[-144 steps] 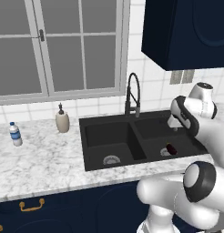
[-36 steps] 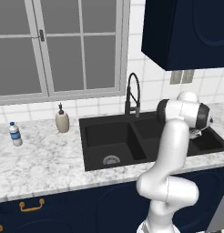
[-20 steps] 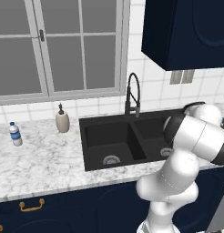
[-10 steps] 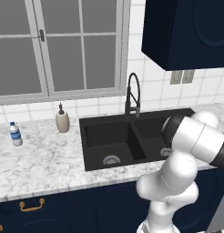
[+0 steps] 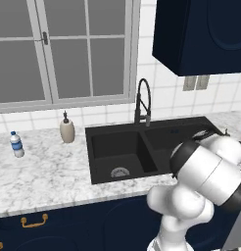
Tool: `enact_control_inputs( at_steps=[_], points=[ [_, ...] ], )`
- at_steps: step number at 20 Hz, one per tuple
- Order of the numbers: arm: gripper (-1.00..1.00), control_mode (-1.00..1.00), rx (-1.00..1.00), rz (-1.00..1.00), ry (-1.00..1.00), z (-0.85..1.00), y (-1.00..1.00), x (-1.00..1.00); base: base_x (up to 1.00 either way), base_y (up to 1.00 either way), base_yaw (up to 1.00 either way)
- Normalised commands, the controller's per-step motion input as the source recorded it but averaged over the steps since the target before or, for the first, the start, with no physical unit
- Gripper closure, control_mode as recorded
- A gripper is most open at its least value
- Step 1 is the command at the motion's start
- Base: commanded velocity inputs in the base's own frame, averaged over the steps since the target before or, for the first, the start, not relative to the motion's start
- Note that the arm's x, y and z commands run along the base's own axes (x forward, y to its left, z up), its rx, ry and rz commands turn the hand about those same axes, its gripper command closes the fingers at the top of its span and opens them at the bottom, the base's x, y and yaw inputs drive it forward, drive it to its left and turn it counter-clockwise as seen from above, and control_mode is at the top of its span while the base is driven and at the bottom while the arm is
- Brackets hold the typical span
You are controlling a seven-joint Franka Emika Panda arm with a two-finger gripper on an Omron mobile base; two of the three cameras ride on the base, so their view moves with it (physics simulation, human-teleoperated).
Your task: Pick the eggplant from the sink and place it in the bowl. Then pick the bowl and place it in the microwave. Then close the microwave door and press the start button.
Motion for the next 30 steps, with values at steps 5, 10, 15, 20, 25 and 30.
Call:
enact_control_inputs(
  at_steps=[5, 10, 15, 20, 25, 30],
  points=[
    [1.00, -1.00, 0.16, -0.06, 0.01, 1.00, -0.31, -0.46, 0.00, 0.00, 0.00],
    [1.00, -1.00, 0.00, -0.07, 0.28, 1.00, -0.30, -0.39, 0.00, 0.00, 0.00],
    [1.00, -1.00, 0.00, -0.01, 0.08, 0.33, -0.15, 0.00, 0.00, 0.00, 0.00],
    [1.00, -1.00, 0.00, 0.00, 0.11, 0.00, -0.34, 0.47, 0.00, 0.00, 0.00],
    [1.00, -1.00, 0.00, 0.00, 0.19, 0.02, -0.53, 0.42, 0.00, 0.00, 0.00],
    [1.00, -1.00, 0.04, 0.00, 0.06, -0.01, -0.78, 0.44, 0.00, 0.00, 0.00]
  ],
)
